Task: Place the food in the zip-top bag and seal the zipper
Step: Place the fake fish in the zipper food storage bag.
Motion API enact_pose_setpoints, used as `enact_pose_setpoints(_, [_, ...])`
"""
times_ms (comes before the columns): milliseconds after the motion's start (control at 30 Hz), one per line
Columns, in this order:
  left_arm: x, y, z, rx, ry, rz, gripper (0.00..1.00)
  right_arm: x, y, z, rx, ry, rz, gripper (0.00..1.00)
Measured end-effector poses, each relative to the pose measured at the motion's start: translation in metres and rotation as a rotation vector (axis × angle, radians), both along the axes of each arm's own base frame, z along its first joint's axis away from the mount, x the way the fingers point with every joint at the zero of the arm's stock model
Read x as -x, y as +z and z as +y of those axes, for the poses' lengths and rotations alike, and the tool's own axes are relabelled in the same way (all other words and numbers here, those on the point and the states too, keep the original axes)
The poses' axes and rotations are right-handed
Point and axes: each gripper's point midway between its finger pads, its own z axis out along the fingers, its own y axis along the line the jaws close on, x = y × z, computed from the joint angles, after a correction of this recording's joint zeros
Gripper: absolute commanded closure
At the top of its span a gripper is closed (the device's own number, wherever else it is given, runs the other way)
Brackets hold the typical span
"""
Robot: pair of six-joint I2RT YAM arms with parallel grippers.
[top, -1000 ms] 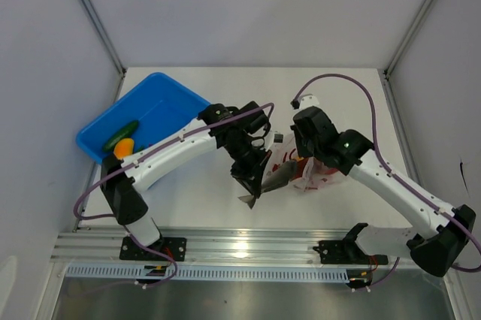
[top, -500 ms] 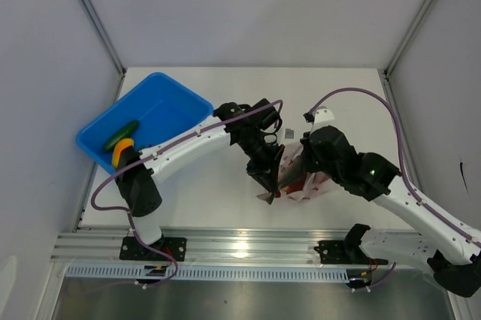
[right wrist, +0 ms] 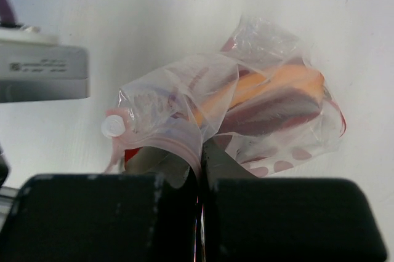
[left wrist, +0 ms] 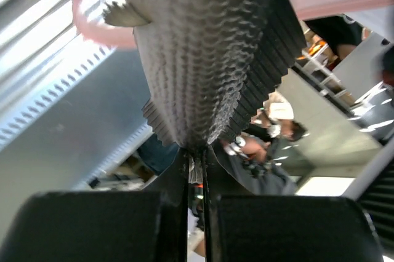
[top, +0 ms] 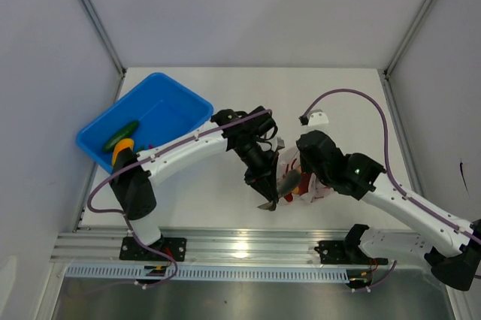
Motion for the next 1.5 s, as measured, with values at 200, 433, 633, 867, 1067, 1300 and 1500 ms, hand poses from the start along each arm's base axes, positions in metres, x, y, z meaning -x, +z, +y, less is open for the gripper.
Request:
enact_pose_setpoints(200, [0.012, 0.005, 0.007, -0.027, 0.091, 0.075, 0.92, -0.004, -0.003, 0.0, 0.019, 0.009, -0.02, 1.0])
enact_pose_setpoints(433, [-0.008, 0.016, -0.022, 0.071, 0.154, 0.013, 0.83, -0.003, -0.002, 0.011, -0.009, 0.06, -0.017, 1.0])
enact_pose_setpoints(633, [-0.037, -0.004, -0.05, 0.051, 0.185, -0.006, 0.64, -0.004, -0.004, 0.02, -0.01, 0.072, 0.015, 1.0])
enact_pose_setpoints(867, [-0.068, -0.042, -0.034, -0.033, 0.253, 0.015, 0.13, -0.01, -0.001, 0.024, -0.04, 0.009, 0.048, 1.0])
enact_pose_setpoints(1067, [-0.096, -0.043, 0.0, -0.016, 0.296, -0.124, 0.08, -0.01, -0.006, 0.037, -0.105, -0.008, 0.108, 1.0])
enact_pose_setpoints(1300, [-0.096, 0.016, 0.049, 0.134, 0.248, -0.53, 0.04, -0.024, -0.004, 0.027, -0.202, -0.105, 0.192, 1.0])
enact_pose_setpoints(1500, [-0.109, 0.058, 0.095, 0.13, 0.306, -0.867, 0.04, -0.036, 0.005, 0.004, -0.293, -0.176, 0.258, 1.0])
